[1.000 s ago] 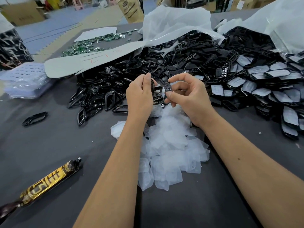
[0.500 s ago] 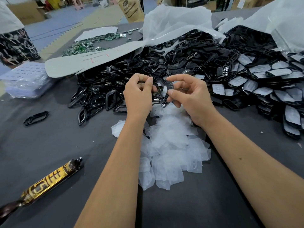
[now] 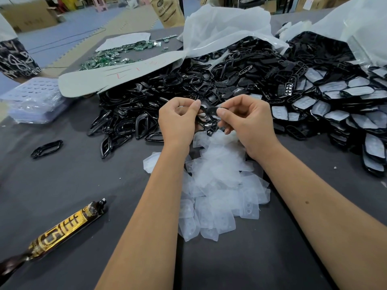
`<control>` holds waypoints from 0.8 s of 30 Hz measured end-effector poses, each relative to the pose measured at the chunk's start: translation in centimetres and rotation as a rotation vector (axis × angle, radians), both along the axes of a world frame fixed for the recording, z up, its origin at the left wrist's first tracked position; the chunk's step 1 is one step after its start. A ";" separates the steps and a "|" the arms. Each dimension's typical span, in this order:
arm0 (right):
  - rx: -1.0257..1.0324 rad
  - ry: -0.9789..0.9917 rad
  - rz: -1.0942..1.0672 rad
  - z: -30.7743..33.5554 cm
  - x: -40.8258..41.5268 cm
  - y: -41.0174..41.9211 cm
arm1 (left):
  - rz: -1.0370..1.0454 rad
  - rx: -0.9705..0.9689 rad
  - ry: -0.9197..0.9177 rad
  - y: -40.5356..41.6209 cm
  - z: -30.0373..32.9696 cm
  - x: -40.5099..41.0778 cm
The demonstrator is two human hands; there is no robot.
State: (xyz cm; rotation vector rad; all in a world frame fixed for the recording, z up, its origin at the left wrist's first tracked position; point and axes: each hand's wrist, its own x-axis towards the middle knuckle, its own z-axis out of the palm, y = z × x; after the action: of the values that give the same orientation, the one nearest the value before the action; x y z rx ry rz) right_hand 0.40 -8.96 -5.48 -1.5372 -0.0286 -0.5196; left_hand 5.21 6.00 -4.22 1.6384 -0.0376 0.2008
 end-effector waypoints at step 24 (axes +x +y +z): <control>-0.044 0.057 -0.171 -0.4 0.3 -0.3 | -0.184 0.053 0.047 0.3 -0.3 0.4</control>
State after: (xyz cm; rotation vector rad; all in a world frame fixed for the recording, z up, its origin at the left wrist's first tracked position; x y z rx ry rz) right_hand 0.73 -9.24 -5.89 -1.6048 0.1373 -0.6140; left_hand 5.66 6.29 -4.57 1.6811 -0.1580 0.0206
